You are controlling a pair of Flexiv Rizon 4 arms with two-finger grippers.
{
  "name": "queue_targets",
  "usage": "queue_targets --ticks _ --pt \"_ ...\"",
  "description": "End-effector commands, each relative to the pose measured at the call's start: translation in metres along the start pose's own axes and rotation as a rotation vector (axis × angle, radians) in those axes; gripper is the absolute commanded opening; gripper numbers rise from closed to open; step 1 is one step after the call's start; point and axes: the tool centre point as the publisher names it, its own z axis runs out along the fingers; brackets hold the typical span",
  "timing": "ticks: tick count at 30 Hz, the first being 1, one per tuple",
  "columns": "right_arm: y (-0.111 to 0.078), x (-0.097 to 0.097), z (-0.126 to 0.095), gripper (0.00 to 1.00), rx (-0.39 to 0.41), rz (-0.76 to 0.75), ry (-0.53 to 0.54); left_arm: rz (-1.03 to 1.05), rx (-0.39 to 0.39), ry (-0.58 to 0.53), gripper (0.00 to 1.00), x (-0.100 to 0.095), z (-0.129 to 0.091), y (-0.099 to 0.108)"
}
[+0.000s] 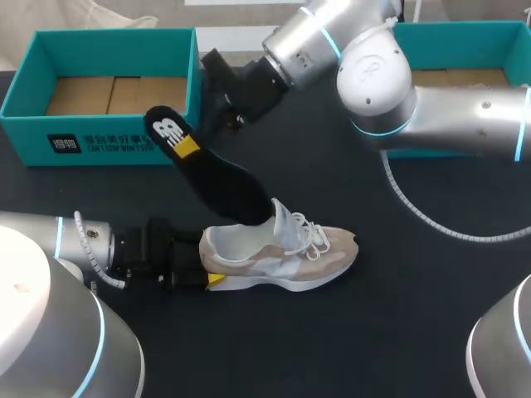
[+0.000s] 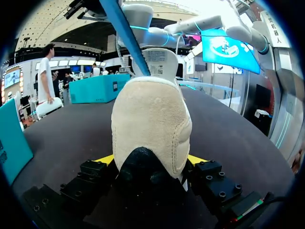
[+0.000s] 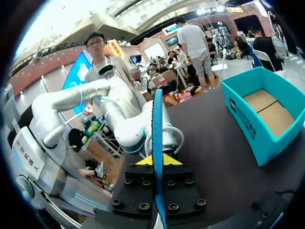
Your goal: Take the shoe out of the shoebox, open the shoe tongue, remove and reinsert the insole, then place the shoe into the shoebox
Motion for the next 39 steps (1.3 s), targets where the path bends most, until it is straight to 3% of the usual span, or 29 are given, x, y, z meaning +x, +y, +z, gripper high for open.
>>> queue_targets --ticks 1,3,9,15,23,32,39 --pt "0.006 0.012 -0.008 0.00 -0.334 0.051 0.015 0.000 -0.003 -0.001 0.00 0.000 0.001 0.002" --pt "0.012 0.016 -0.012 0.00 -0.384 0.052 0.045 0.000 -0.003 -0.001 0.00 0.000 0.001 0.002" --pt "0.022 0.027 -0.031 0.00 -0.425 0.114 0.149 0.000 -0.003 -0.001 0.00 0.000 0.001 0.002" --pt "0.032 0.041 -0.062 0.00 -0.426 0.165 0.212 0.000 -0.003 -0.001 0.00 0.000 0.001 0.002" --pt "0.035 0.071 -0.104 0.00 -0.427 0.238 0.200 0.000 -0.003 -0.001 0.00 0.000 0.001 0.002" --pt "0.035 0.103 -0.122 0.00 -0.471 0.258 0.139 0.000 -0.003 -0.001 0.00 0.000 0.001 0.002" --pt "0.035 0.114 -0.123 0.00 -0.431 0.301 0.109 0.000 -0.003 -0.001 0.00 0.000 0.001 0.002"
